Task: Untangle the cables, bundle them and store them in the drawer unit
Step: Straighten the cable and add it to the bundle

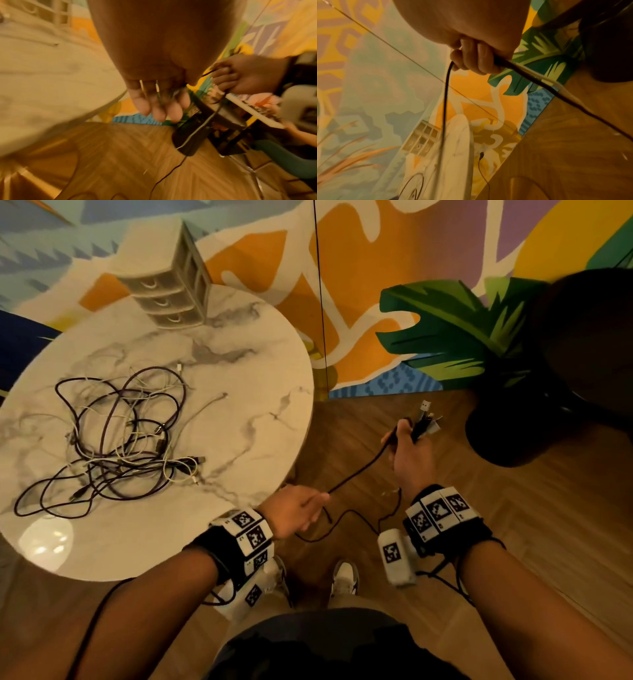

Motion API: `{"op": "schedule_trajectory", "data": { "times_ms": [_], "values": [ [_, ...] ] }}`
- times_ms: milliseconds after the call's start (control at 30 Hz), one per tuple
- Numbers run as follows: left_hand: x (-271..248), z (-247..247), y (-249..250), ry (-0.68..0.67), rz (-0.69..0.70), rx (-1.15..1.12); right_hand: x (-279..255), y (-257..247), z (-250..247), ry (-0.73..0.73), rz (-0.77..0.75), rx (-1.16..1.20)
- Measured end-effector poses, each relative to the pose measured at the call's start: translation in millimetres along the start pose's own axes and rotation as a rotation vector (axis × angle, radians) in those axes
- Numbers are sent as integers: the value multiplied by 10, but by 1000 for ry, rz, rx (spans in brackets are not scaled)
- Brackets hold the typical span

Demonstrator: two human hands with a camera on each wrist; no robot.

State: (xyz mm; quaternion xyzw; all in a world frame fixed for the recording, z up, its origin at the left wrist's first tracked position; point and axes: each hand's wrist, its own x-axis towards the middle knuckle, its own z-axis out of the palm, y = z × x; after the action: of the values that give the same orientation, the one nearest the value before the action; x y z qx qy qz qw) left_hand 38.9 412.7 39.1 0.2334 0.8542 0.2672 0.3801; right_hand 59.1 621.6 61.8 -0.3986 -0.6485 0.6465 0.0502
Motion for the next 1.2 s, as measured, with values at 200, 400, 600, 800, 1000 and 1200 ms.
{"op": "schedule_trajectory", "data": {
  "times_ms": [200, 400, 600, 800, 1000, 1200],
  "values": [
    [251, 147, -307, -221, -279, 586, 59, -122, -362, 86, -70, 9],
    [411, -201, 450, 45, 47, 415, -29, -252, -399, -107, -126, -35],
    [460, -351, 1448, 44, 412, 80, -62, -475, -295, -292, -323, -138],
    [479, -306, 1663, 19, 358, -523, -70, -582, -468, -423, -347, 7],
    [422, -567, 1694, -39, 333, -775, -29, -76, -502, -732, -240, 49],
    [265, -835, 1968, 319, 473, -158, 229, 664, -224, -376, -49, -187]
  ]
}}
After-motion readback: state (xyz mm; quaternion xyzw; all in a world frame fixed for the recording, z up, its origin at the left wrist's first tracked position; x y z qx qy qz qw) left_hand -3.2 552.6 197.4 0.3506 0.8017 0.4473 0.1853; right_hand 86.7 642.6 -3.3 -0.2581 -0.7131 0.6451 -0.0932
